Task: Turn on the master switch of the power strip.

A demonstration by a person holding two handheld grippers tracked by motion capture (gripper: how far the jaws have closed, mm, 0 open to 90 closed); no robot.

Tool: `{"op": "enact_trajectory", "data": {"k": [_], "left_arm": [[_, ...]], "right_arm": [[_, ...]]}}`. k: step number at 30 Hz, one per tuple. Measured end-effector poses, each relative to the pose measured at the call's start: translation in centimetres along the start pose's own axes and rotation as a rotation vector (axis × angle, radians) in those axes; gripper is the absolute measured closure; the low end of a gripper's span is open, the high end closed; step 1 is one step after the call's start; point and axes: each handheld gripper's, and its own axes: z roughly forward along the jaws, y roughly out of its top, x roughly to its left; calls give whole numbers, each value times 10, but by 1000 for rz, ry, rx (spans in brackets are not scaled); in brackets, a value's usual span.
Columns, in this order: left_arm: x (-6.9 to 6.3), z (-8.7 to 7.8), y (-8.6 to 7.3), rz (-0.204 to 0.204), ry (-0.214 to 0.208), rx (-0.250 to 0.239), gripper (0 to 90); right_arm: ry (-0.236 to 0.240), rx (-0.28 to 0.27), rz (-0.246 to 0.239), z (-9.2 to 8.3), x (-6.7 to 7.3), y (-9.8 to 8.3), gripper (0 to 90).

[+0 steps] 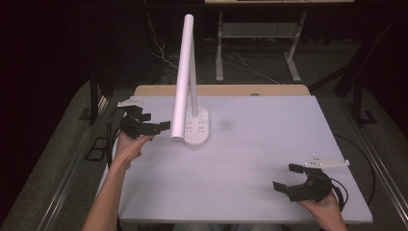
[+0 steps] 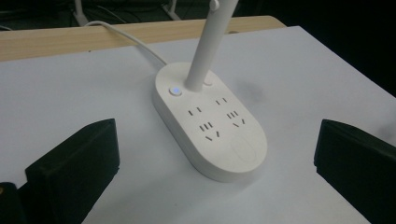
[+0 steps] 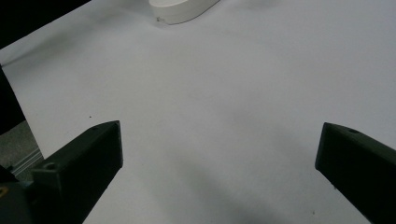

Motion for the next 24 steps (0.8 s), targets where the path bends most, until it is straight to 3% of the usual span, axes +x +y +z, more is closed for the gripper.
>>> {"op": "enact_trajectory", "data": {"k": [4,24], "left_arm": [[-6,-5,-11,7,-4,-24,0],[-42,-9,-64,64,-82,-8,0]], "right_arm": [[-2,-4,0,-1,0,0,2],[1,-9,2,0,0,0,2]]}}
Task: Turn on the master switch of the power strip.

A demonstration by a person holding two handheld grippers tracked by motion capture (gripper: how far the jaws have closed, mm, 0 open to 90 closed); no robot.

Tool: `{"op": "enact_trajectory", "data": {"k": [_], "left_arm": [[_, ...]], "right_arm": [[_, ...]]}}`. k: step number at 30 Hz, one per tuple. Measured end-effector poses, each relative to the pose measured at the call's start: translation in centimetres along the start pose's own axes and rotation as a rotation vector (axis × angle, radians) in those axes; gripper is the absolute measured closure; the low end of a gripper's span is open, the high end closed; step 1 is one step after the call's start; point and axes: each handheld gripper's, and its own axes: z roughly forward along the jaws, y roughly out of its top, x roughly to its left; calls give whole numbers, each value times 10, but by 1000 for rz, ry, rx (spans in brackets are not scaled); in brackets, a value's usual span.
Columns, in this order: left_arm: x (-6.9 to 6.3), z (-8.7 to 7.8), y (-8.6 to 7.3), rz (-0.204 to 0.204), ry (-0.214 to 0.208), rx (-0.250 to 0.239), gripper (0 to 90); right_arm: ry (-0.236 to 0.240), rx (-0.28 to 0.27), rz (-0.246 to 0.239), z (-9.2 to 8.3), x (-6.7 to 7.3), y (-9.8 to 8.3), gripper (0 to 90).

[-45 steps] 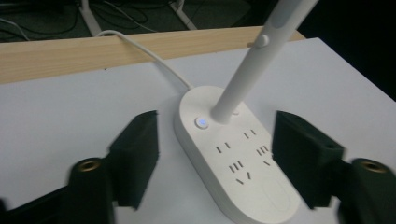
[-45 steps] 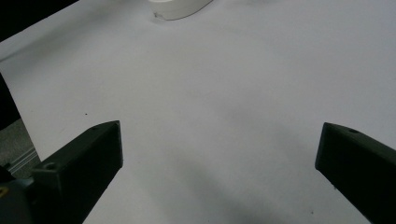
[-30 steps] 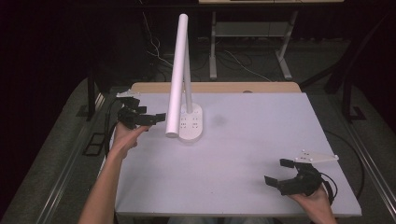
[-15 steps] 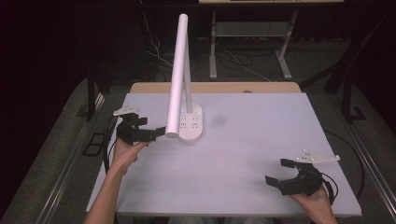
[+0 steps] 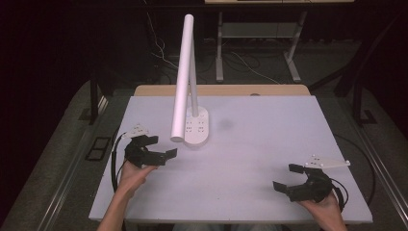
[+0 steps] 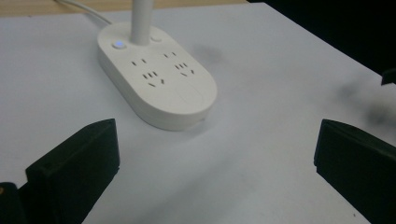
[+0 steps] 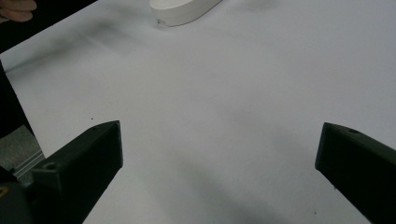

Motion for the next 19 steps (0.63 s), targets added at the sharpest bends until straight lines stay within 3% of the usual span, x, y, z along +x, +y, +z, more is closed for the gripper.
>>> {"op": "enact_trajectory", "data": {"k": [9,19], "left_arm": [[-14,2,-25,14,-53,22,0],[-25,-1,-43,24,-72,49,0]], "right_arm": [[4,-21,20,-2,-1,-1,2],[16,-23,29,-3,1,-1,2]]}}
